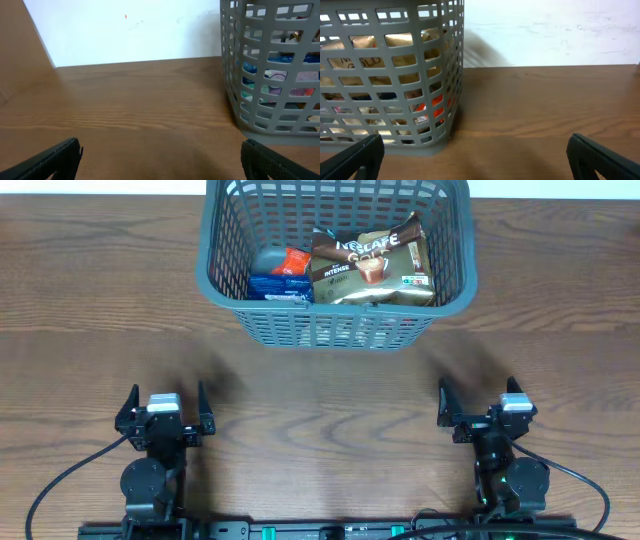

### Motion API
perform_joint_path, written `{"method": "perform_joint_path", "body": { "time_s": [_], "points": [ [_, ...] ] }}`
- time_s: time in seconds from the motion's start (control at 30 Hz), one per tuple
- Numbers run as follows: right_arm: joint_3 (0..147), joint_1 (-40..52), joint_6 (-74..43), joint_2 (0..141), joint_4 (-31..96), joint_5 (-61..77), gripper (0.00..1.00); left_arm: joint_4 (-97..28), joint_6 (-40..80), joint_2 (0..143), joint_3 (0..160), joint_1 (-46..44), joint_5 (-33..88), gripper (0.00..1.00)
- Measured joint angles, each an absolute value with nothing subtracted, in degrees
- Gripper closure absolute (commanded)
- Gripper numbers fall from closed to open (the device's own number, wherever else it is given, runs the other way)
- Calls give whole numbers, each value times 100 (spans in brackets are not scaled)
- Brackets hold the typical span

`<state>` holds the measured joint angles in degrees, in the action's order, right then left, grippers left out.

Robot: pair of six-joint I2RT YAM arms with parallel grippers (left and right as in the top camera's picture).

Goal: Pack container

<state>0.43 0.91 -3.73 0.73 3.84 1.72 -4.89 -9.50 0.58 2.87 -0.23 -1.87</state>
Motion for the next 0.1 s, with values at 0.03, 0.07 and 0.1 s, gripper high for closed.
{"method": "perform_joint_path", "body": {
  "time_s": [0.03,0.07,0.1],
  "points": [
    [43,91,-373,73,384,172,1,-489,-950,58,287,-23,-185,1],
    [43,91,-373,73,384,172,1,-489,-950,58,287,-23,-185,2],
    [43,91,-373,73,384,172,1,-489,-950,58,287,-23,-187,1]
  ]
}}
